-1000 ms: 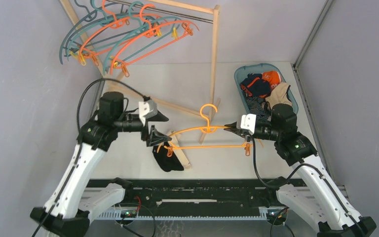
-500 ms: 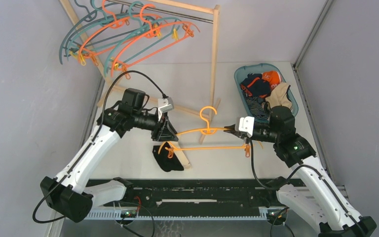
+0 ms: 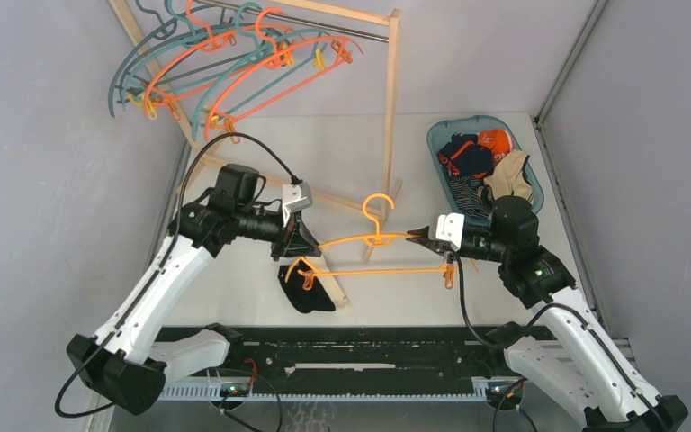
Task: Remove the underwear clipped to the hanger
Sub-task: Place the hanger on the clothesline, then pick up the underwear from the center of the board.
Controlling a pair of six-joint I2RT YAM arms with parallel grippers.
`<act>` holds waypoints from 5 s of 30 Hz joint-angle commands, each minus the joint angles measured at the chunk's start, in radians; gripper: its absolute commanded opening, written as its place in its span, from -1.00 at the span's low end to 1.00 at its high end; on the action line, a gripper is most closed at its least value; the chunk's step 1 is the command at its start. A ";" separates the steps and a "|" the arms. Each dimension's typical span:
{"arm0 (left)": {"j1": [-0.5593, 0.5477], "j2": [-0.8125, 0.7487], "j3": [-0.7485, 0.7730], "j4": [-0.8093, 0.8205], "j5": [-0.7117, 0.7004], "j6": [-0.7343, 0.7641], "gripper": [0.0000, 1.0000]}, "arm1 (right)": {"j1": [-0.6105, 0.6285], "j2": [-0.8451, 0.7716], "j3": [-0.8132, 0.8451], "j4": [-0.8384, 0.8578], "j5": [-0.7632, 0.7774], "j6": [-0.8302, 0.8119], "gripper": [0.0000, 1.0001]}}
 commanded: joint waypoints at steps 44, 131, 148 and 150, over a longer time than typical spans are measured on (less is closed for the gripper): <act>0.015 -0.067 0.610 -0.063 -0.983 -0.061 -1.00 | -0.103 -0.044 0.021 0.105 0.059 0.168 0.53; -0.016 -0.172 0.307 0.450 -0.969 -0.089 0.77 | -0.120 0.016 0.017 0.106 0.066 0.196 0.59; -0.016 -0.438 -0.129 0.115 -0.674 0.215 0.99 | -0.146 0.056 0.016 0.170 0.183 0.295 0.98; -0.016 -0.442 -0.197 0.083 -0.618 0.276 1.00 | -0.146 0.062 0.016 0.178 0.197 0.306 1.00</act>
